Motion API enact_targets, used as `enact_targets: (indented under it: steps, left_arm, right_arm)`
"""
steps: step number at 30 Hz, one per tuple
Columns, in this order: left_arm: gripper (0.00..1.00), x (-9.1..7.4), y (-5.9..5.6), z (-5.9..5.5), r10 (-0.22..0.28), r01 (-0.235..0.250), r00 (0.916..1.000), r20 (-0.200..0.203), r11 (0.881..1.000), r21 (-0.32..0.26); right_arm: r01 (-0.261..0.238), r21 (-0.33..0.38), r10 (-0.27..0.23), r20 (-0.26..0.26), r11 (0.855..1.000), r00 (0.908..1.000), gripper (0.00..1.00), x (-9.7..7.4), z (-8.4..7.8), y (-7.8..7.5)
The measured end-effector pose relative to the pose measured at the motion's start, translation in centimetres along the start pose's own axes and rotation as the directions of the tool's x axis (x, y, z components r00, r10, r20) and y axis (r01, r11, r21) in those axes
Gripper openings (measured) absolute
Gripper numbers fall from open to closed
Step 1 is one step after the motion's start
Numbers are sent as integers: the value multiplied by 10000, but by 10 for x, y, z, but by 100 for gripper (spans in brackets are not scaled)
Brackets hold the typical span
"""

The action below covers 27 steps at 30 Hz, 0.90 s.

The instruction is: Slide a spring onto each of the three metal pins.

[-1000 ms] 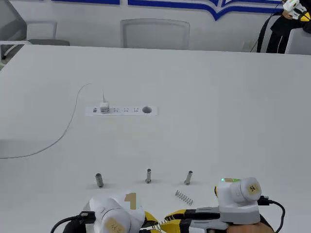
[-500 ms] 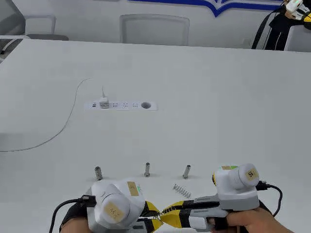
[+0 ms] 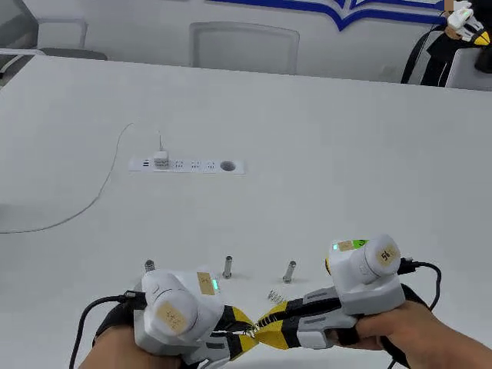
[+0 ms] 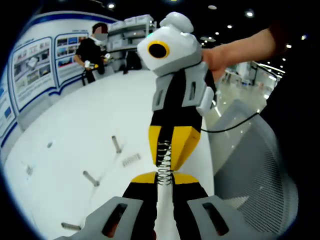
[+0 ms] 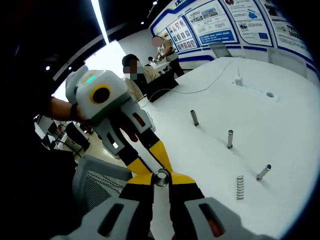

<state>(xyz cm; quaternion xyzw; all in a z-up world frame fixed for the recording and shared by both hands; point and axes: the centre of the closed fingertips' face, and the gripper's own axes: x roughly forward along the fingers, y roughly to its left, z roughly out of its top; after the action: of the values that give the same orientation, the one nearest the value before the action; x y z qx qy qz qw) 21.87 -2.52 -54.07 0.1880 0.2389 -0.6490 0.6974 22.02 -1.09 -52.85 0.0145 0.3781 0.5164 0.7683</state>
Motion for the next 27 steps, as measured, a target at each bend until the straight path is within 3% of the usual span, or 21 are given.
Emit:
enact_targets:
  steps: [7,15,20,27]
  left_arm:
    - [9,-3,-1,5,-155,155,9995,262,9999,16]
    - [9,-3,0,9,-240,235,9989,409,9996,133]
    - [9,-4,-2,10,-408,392,9983,421,9985,387]
    - [9,-6,-3,8,-583,564,9975,405,9973,472]
  right_arm:
    - [-154,-1002,81,-730,9948,9973,13,-1,4,4]
    - [-417,-2127,115,-1415,9762,9899,13,-2,6,4]
    - [-906,-3093,289,-1985,9467,9797,13,-2,6,7]
    - [-1559,-3896,405,-2882,9077,9567,13,1,2,11]
